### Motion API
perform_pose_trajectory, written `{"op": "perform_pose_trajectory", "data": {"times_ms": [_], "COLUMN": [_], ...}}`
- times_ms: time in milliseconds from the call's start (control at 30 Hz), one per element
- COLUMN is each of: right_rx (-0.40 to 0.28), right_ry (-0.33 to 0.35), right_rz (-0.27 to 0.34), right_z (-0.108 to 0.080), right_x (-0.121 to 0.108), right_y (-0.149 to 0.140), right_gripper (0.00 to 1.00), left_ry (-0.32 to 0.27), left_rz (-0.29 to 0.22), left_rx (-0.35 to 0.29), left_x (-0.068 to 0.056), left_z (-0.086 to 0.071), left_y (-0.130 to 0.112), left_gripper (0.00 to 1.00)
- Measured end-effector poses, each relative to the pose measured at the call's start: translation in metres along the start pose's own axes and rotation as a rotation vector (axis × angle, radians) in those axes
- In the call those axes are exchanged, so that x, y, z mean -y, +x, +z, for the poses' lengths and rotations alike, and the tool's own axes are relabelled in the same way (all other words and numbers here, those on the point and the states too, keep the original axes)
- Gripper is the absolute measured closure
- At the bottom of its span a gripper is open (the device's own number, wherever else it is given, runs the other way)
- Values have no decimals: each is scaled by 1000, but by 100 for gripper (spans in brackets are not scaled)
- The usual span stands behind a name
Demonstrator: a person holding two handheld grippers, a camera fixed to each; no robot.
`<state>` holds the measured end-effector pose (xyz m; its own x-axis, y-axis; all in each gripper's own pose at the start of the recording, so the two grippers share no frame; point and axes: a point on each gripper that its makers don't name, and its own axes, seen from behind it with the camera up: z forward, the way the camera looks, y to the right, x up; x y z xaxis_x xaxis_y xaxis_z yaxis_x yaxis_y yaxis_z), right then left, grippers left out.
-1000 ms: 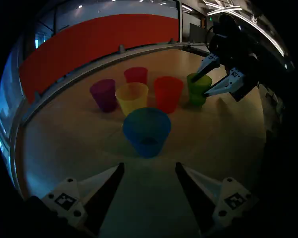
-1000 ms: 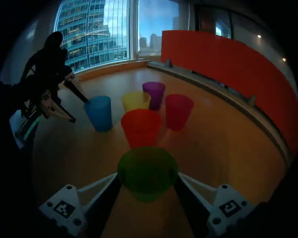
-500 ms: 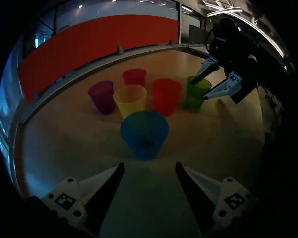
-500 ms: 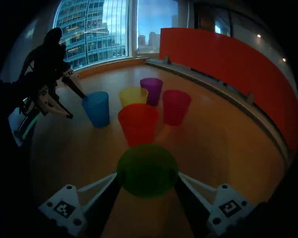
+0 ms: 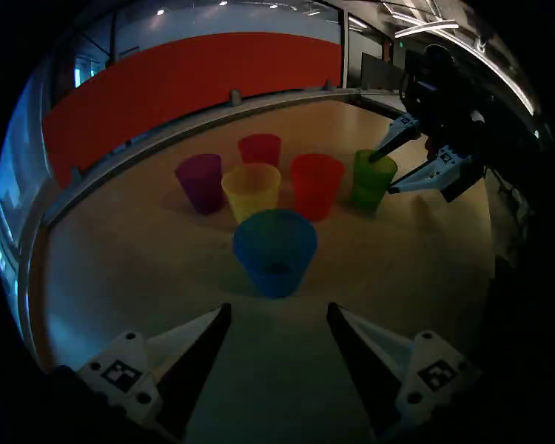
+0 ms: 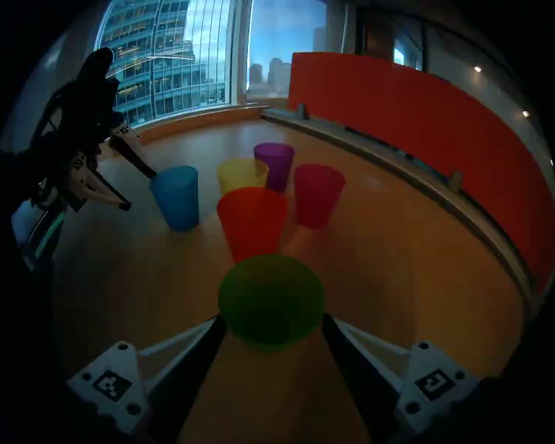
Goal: Pour water
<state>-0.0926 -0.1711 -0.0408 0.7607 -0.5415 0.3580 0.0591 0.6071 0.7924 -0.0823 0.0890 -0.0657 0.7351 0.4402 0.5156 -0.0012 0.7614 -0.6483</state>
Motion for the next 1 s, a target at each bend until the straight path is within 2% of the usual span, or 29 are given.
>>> {"op": "perform_pose_trajectory", "data": {"times_ms": [367,600,1000], "right_rx": [-77,-150,-292], "right_ry": [-66,-115,-258], "right_rz": [57,94,155], "right_z": [-43,-67,-99], "right_x": [-5,-5,-27], "right_y": [-6,-3,22], "right_gripper": [0,0,0], "left_ry": [96,158,284], "left_rz": [-63,-97,-138], "left_rx": [-67,-118,-254], "left_x": [11,13,28], "left_z": [-22,-33,-55], "left_y": [7,12,42], "left_gripper": [4,4,4]}}
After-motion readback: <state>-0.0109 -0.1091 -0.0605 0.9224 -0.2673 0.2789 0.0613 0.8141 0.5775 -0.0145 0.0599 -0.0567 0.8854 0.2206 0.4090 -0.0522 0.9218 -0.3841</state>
